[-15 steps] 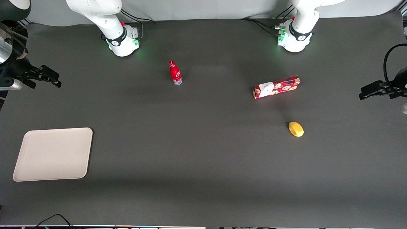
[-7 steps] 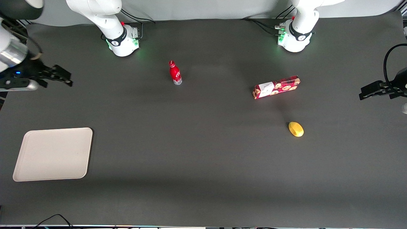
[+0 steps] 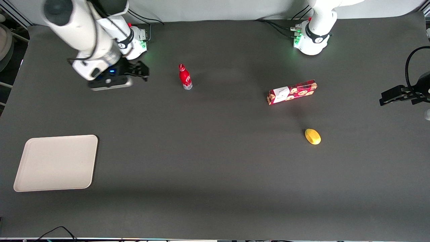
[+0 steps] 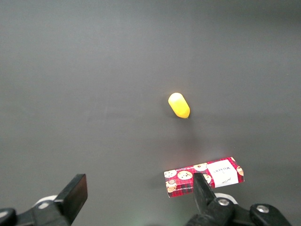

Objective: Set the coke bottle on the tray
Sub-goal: 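Move the open right gripper over the red Coca-Cola bottle and lower it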

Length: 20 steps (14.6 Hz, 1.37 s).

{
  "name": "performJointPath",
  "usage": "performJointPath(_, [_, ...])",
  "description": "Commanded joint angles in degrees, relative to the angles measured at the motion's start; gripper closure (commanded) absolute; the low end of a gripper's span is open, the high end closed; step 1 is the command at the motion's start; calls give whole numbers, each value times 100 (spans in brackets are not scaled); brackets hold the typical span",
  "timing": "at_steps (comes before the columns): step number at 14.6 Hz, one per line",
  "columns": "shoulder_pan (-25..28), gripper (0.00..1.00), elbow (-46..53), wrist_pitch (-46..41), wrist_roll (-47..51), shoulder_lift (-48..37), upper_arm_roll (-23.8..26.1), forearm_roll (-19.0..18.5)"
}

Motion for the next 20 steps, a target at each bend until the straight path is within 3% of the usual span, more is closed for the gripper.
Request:
performJointPath(1, [-40,0,-963,558,252,-617,754,663])
performJointPath(4, [-31,0,-1411,821,610,-793,1351,920])
performJointPath(8, [-31,0,-2158,1945,990,-767,2161,1121])
performJointPath(12, [-31,0,-2484,2202,999,-723,2390,1140])
performJointPath(15, [-31,0,-2748,2597,999,-645,2504,1429])
performJointPath(20, [-31,0,-2766,2606,1315,-442,2637,1456])
